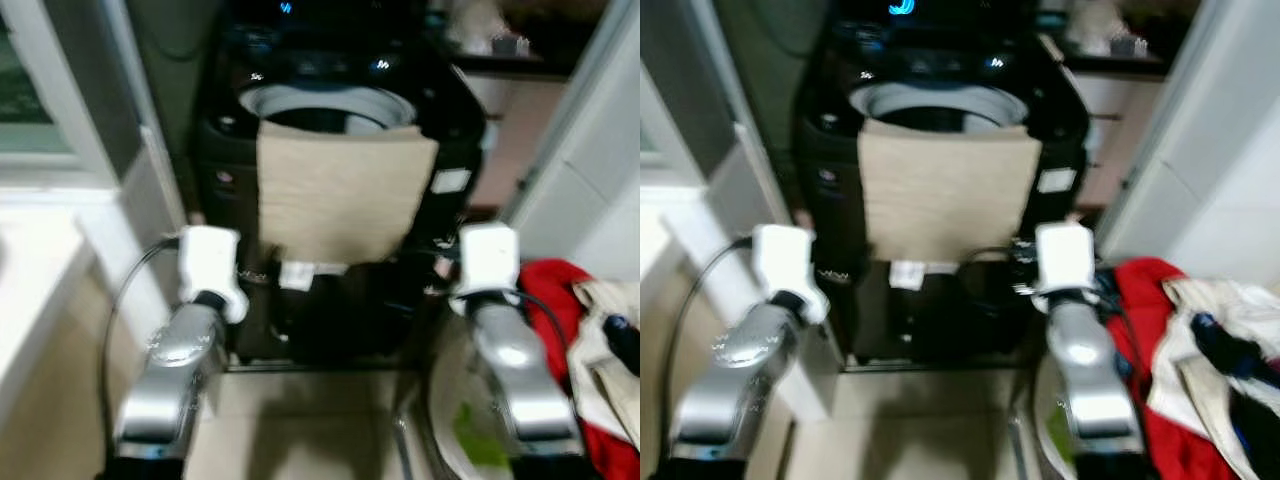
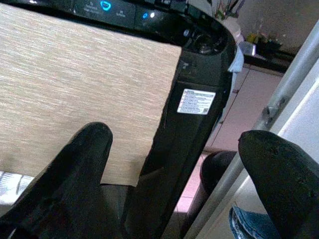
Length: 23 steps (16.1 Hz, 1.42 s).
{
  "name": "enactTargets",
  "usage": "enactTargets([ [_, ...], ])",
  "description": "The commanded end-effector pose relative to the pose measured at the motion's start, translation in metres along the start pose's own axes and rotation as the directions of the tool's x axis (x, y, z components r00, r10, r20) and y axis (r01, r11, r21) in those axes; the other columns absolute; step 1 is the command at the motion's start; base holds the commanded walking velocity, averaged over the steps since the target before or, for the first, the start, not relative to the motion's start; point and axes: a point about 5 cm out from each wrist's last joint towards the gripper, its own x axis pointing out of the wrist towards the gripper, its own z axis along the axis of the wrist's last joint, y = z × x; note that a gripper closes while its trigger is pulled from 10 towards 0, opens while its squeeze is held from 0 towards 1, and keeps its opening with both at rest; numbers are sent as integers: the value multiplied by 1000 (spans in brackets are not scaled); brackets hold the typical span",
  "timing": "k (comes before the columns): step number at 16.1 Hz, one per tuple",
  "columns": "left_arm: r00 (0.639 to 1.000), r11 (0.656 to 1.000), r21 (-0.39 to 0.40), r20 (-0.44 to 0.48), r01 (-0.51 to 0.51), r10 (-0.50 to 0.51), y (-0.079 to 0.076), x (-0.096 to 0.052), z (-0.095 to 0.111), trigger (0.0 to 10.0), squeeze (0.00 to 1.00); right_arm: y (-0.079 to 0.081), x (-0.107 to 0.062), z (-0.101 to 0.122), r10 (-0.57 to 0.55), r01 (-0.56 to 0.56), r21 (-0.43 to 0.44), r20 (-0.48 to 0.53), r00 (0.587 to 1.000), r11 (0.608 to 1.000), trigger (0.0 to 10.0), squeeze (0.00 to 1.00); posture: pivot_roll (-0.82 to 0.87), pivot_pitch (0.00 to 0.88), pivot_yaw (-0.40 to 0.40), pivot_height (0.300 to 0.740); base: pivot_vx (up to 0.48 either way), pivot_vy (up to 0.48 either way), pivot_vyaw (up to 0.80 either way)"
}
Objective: Clothes washing
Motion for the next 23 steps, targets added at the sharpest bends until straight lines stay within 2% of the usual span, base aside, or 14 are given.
enactTargets([
  [1, 1000, 1000, 16, -2, -11, 11, 8, 1, 4, 10000, 1000, -2, -3, 5, 30, -30, -20, 23, 999, 999, 10000, 0, -20, 0, -30, 740, 285, 0, 0],
  [4, 1000, 1000, 24, -5, 7, -7, 7, 3, 6, 10000, 1000, -39, -8, 7, -31, 32, -28, 42, 999, 999, 10000, 0, -40, 0, -1, 740, 282, 0, 0],
  [6, 1000, 999, 29, -2, 29, -29, 5, 7, 8, 10000, 1000, -47, -7, 9, -62, 63, -19, 55, 997, 998, 10000, 0, -53, 0, 16, 740, 283, 0, 0],
  [9, 999, 999, 19, 3, 44, -44, 3, 11, 10, 10000, 1000, -37, -9, 10, -58, 58, -1, 55, 997, 998, 10000, 0, -59, 0, 26, 740, 291, 0, 0],
  [10, 999, 999, 15, 6, 48, -48, 1, 12, 11, 10000, 1000, -27, -11, 9, -48, 47, 21, 48, 998, 999, 10000, 0, -60, 0, 25, 740, 311, 0, 0],
  [12, 999, 999, 15, 11, 51, -51, 1, 13, 12, 10000, 1000, -17, -11, 10, -30, 28, 41, 53, 998, 999, 10000, 0, -59, 0, 25, 740, 307, 0, 0],
  [14, 998, 999, 13, 16, 53, -53, 1, 13, 13, 10000, 1000, -13, -11, 12, -25, 22, 48, 63, 998, 999, 10000, 0, -63, 0, 23, 740, 313, 0, 0],
  [18, 999, 999, 5, 27, 39, -39, 2, 14, 14, 10000, 1000, -15, -7, 16, -56, 51, 82, 57, 997, 995, 10000, 0, -61, 0, 10, 740, 292, 0, 0],
  [20, 999, 999, 3, 39, 35, -35, 1, 15, 16, 10000, 992, -16, -5, 17, -60, 55, 92, 51, 997, 994, 10000, 0, -58, 0, 5, 740, 0, 0, -800],
  [21, 998, 999, 4, 44, 39, -40, 0, 15, 18, 10000, 690, -16, -4, 18, -61, 56, 95, 49, 997, 994, 10000, 0, -58, 0, 5, 740, 0, 0, -800],
  [22, 995, 999, -11, 92, 34, -33, 1, 16, 26, 10000, 635, -16, -3, 20, -71, 67, 90, 43, 997, 994, 10000, 0, -58, 0, 5, 740, 0, 0, -800],
  [23, 993, 1000, -9, 114, 30, -28, 1, 17, 30, 10000, 631, -17, -3, 21, -74, 70, 89, 43, 996, 994, 10000, 0, -58, 0, 5, 740, 0, 0, -800],
])
